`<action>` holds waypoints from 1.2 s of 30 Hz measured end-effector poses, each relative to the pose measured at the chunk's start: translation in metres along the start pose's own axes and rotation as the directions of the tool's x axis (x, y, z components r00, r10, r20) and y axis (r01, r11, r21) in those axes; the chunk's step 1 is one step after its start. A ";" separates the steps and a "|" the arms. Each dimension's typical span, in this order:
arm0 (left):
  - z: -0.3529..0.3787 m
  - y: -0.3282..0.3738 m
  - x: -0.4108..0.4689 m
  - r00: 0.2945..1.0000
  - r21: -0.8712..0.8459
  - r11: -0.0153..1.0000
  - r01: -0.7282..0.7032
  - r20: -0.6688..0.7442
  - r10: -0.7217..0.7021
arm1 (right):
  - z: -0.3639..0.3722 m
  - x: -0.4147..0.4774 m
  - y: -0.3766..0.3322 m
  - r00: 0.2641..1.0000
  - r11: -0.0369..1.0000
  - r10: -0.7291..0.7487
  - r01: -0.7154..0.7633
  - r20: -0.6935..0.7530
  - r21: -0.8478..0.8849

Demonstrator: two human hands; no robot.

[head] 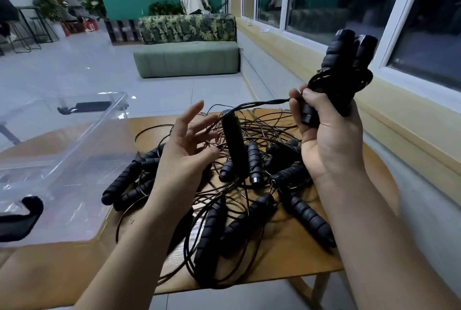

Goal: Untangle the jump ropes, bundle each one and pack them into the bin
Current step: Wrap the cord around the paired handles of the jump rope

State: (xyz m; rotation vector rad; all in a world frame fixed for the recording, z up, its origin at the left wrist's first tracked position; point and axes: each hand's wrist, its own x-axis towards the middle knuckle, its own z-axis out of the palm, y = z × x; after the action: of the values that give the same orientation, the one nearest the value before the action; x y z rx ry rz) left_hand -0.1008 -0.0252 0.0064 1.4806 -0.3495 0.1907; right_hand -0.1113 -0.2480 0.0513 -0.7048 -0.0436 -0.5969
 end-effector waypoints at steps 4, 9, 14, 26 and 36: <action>-0.003 0.003 0.006 0.993 0.107 0.989 -0.103 -0.050 0.109 | 0.003 0.002 0.005 0.999 1.000 0.012 -0.011 0.043 -0.027; -0.010 0.020 0.005 0.958 0.420 0.879 -0.226 -0.064 0.278 | 0.005 0.001 0.002 0.997 0.993 0.013 -0.003 0.082 -0.116; 0.000 0.042 -0.008 0.972 0.454 0.861 -0.227 0.157 0.174 | 0.018 -0.027 0.007 0.962 0.945 0.186 -0.120 0.199 -0.303; -0.014 0.043 -0.021 0.941 0.713 0.663 -0.229 0.336 -0.036 | 0.006 -0.029 -0.007 0.877 0.724 0.444 -0.231 0.183 -0.650; -0.046 0.066 -0.030 0.900 0.753 0.546 -0.369 0.436 0.007 | 0.002 -0.039 0.004 0.831 0.255 0.536 0.011 0.151 -0.967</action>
State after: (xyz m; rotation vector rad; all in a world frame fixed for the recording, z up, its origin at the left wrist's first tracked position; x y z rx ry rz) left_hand -0.1463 0.0286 0.0559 2.4510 -0.8351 0.2578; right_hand -0.1410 -0.2244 0.0416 -2.0393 0.0055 0.0102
